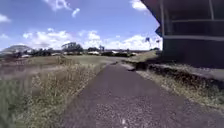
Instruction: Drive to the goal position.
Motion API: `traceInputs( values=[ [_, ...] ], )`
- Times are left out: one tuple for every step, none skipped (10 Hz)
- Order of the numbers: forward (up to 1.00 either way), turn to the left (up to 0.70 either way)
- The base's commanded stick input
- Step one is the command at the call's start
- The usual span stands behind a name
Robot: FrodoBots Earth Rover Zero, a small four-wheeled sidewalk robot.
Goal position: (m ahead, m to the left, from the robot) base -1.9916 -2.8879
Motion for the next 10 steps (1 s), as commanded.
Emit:
traceInputs(
  values=[
    [1.00,-0.40],
    [1.00,-0.40],
    [1.00,-0.40],
    [1.00,-0.40],
    [1.00,-0.40],
    [1.00,-0.40],
    [1.00,-0.40],
    [1.00,-0.40],
    [1.00,-0.40],
    [0.97,-0.40]
  ],
)
